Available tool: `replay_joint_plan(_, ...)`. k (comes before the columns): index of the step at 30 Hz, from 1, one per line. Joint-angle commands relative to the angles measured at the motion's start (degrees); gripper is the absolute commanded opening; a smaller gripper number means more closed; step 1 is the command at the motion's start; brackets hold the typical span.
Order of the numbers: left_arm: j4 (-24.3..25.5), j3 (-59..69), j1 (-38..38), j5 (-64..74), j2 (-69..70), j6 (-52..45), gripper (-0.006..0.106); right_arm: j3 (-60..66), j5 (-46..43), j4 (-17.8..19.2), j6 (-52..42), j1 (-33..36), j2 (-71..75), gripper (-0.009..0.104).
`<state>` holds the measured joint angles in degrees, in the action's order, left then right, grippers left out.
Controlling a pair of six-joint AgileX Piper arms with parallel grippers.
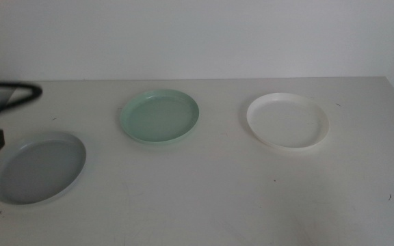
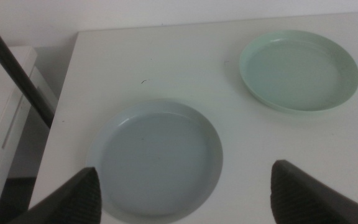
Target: Stack the three bowls on top of each other.
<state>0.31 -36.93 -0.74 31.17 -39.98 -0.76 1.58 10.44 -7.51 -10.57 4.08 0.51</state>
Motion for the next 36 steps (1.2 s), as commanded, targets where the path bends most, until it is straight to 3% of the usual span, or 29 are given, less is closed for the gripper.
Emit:
replay_joint_plan(1,0.3,-6.7,-0.3,0.5,-3.5,0.8,0.105,-0.3,-4.1,0.6,-0.5,-0.4,1.6,0.059)
replay_joint_plan(17,0.2,-36.7,-0.3,19.9,-29.1,0.8,0.105,-0.3,-4.1,0.6,-0.5,-0.4,1.6,0.059)
replay_joint_plan(36,-0.3,-37.5,-0.3,19.7,-44.9,0.4,0.105,-0.3,-4.1,0.6,-0.5,-0.4,1.6,0.059)
